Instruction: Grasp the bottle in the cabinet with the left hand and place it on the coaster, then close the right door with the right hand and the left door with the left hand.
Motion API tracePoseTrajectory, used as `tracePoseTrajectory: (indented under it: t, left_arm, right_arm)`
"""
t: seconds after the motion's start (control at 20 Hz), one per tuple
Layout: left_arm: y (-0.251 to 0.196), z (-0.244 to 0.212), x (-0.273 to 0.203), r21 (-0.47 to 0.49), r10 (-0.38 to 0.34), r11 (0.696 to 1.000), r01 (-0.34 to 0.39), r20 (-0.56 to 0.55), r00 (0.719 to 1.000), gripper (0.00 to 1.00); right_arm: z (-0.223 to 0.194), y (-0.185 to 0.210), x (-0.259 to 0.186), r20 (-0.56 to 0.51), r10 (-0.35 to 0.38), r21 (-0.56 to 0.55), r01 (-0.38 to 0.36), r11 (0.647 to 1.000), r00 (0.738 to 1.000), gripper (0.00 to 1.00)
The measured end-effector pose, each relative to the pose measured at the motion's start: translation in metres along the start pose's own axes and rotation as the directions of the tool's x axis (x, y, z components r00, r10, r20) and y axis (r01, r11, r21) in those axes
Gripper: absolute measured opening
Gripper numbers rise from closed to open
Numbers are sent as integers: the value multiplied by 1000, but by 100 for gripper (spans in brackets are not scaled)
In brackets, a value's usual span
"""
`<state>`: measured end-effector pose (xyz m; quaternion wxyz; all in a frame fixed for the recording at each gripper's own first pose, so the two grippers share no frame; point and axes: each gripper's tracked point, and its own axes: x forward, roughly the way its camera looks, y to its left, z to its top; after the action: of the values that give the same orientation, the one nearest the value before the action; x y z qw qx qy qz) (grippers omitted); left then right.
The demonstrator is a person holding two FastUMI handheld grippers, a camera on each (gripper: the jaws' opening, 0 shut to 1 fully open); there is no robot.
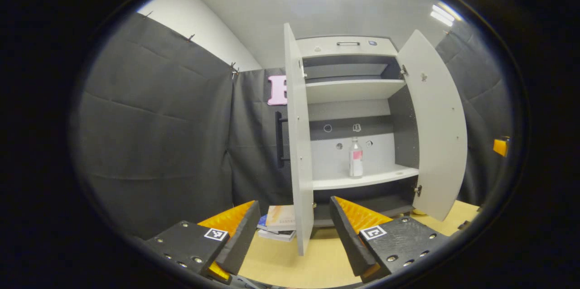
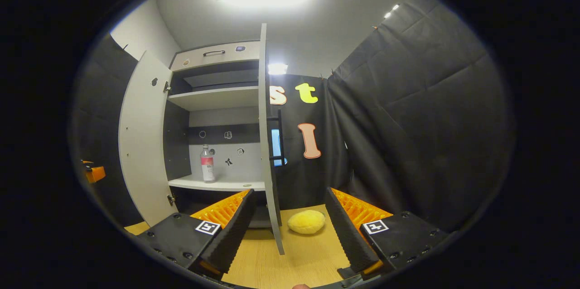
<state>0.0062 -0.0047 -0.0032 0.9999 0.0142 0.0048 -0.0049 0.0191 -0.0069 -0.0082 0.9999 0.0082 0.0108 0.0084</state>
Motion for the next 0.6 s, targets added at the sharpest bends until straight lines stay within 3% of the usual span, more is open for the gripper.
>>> tracePoseTrajectory:
  t: [0.05,0.1,0.15,0.25,0.3,0.35,0.6]
  left_arm:
    - [0,0,1,-1,1,1000,-1,-3,1000,83]
    - [1,0,1,-5,4,1000,-4,-5,1000,90]
    - [0,1,2,-10,6,1000,-6,-7,1000,83]
    - [1,1,0,-14,6,1000,-7,-6,1000,83]
    - [1,2,0,-13,8,1000,-8,-1,1000,96]
    - [1,2,0,-12,12,1000,-12,4,1000,90]
    - [0,3,2,-2,-7,1000,7,22,1000,90]
  right_arm:
    - [-1,0,1,-1,3,1,-3,1000,1000,95]
    - [-2,0,3,-2,7,-2,-7,1000,1000,95]
    - [-2,0,6,-4,11,-5,-11,1000,1000,98]
    - [-1,0,9,-5,22,-9,-23,1000,1000,95]
    - [0,-1,11,-2,28,-11,-28,1000,1000,98]
    - [1,-2,12,-2,35,-14,-35,999,999,98]
    - [-5,-4,20,-16,90,-12,-91,996,996,95]
